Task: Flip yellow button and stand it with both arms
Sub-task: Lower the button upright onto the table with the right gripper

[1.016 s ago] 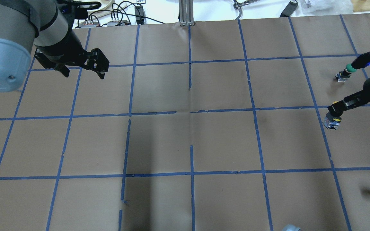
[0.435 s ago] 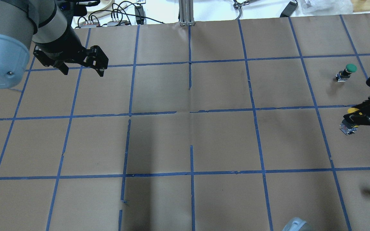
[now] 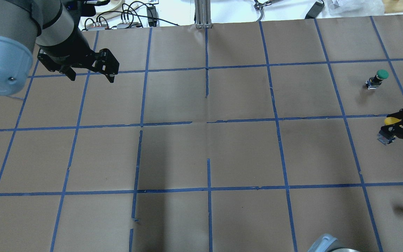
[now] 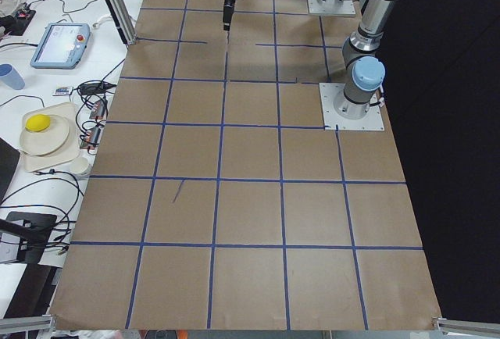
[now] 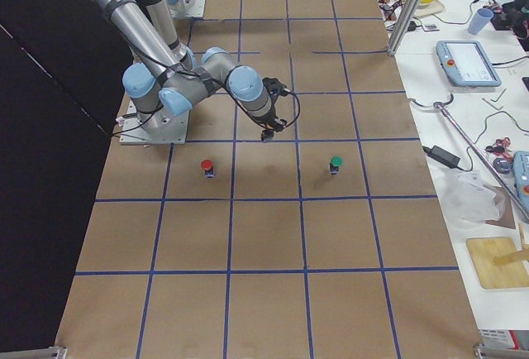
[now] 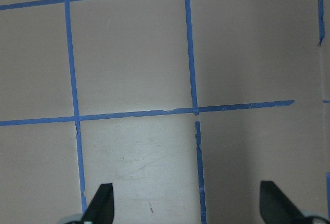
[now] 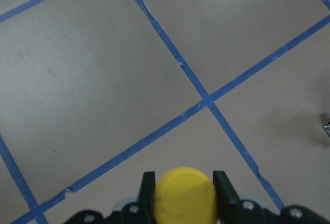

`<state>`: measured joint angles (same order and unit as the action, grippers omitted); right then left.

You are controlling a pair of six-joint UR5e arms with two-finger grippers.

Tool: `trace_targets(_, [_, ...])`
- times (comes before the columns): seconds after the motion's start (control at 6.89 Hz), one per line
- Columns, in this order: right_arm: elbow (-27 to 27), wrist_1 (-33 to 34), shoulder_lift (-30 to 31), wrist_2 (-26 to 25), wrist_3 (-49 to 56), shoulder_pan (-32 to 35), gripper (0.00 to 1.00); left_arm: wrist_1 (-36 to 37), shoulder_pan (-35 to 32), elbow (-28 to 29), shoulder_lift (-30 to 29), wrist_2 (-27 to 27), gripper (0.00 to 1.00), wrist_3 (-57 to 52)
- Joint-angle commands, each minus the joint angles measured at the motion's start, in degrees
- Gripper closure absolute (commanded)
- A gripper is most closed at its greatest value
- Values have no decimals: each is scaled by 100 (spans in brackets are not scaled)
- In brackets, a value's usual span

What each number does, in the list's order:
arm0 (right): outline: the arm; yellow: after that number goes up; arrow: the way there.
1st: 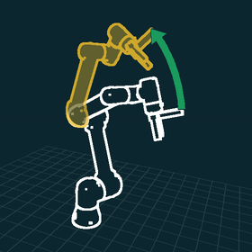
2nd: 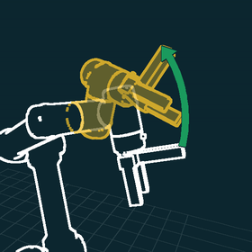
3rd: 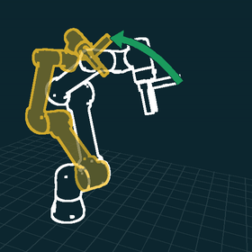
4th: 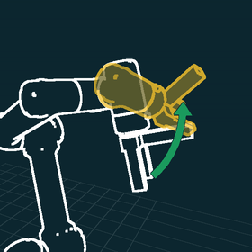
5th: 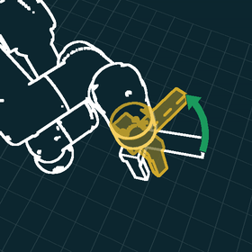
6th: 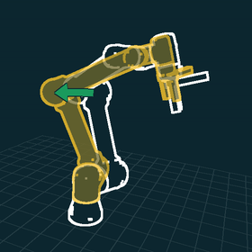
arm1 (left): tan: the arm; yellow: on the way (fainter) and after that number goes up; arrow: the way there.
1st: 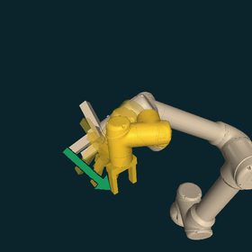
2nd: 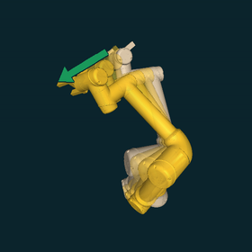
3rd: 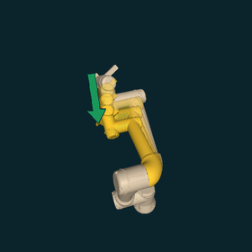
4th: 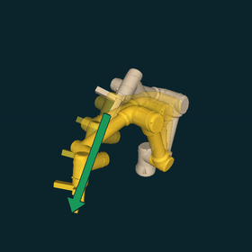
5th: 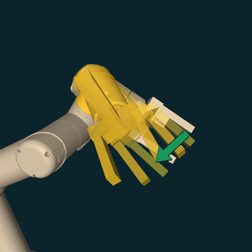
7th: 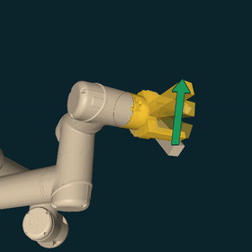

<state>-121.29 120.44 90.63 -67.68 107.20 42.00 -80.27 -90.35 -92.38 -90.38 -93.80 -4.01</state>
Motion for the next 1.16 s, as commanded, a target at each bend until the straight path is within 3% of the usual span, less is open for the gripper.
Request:
trace_targets(0.0, [17,617,-796,447,1253,-436,88,20,-9,9,21,2,0,-3])
trace_targets(0.15, [52,647,-1088,718,1677,-630,88,11,-9,18,38,2,0,-4])
trace_targets(0.87, [17,516,-1284,721,2613,-763,88,-76,-9,9,21,-25,0,14])
trace_targets(1.02, [17,490,-1284,712,2622,-842,77,-120,-9,9,-23,-25,0,110])
